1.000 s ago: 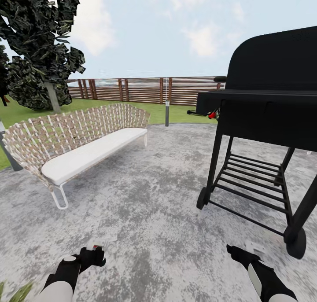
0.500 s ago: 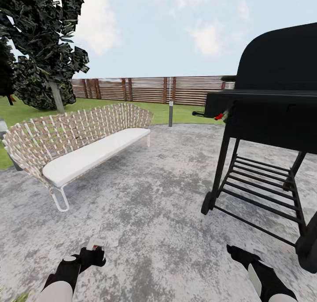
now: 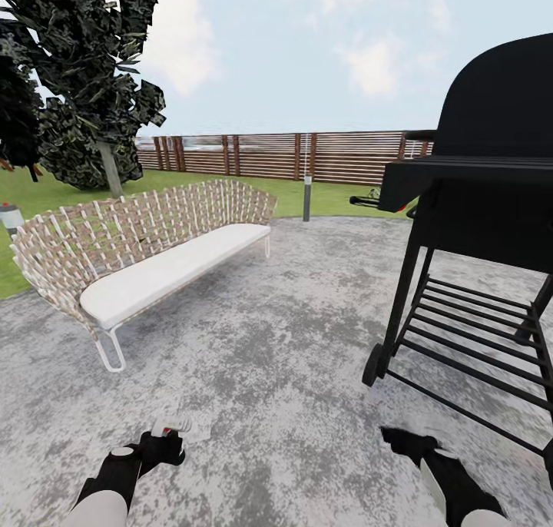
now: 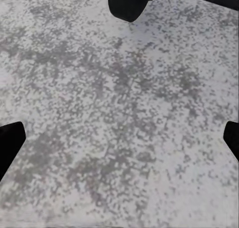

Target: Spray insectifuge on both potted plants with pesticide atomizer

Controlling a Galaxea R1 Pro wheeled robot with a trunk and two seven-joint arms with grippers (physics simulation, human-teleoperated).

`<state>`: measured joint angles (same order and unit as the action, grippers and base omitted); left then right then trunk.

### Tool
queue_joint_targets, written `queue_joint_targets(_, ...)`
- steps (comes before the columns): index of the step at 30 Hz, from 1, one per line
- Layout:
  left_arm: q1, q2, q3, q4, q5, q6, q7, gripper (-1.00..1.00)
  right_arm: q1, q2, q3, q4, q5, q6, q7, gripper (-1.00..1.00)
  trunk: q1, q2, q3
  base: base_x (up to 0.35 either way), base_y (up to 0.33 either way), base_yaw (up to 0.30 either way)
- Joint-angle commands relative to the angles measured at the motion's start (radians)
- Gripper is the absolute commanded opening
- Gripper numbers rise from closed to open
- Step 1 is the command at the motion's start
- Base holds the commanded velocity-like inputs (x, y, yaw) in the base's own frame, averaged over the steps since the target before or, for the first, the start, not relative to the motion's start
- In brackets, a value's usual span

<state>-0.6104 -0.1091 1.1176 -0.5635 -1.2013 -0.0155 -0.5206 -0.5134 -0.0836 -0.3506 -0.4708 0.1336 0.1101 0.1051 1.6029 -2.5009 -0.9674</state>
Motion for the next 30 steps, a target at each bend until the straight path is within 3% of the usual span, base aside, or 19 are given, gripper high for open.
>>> queue_joint_targets(1, -0.002, -0.001, 0.008, -0.003, -0.006, -0.002, -0.007, -1.00, 0.000, 0.001, 0.026, -0.001, 0.011, 0.005, 0.008, 1.00, 0.000, 0.000, -0.001, 0.001, 0.000, 0.000)
queue_joint_targets(3, -0.002, -0.001, 0.008, -0.003, -0.006, -0.001, -0.007, -1.00, 0.000, 0.001, 0.073, 0.002, 0.010, 0.005, 0.008, 1.00, 0.000, 0.000, -0.001, 0.000, 0.000, 0.000)
queue_joint_targets(6, -0.002, -0.001, 0.008, -0.003, -0.006, -0.001, -0.007, -1.00, 0.000, 0.001, 0.085, 0.002, 0.009, 0.005, 0.008, 1.00, 0.000, 0.000, -0.001, 0.000, 0.000, 0.000)
queue_joint_targets(30, -0.002, 0.000, 0.008, -0.003, -0.006, -0.001, -0.007, -1.00, 0.000, 0.001, 0.090, 0.008, 0.009, 0.005, 0.007, 1.00, 0.000, 0.000, -0.002, 0.147, 0.000, 0.010)
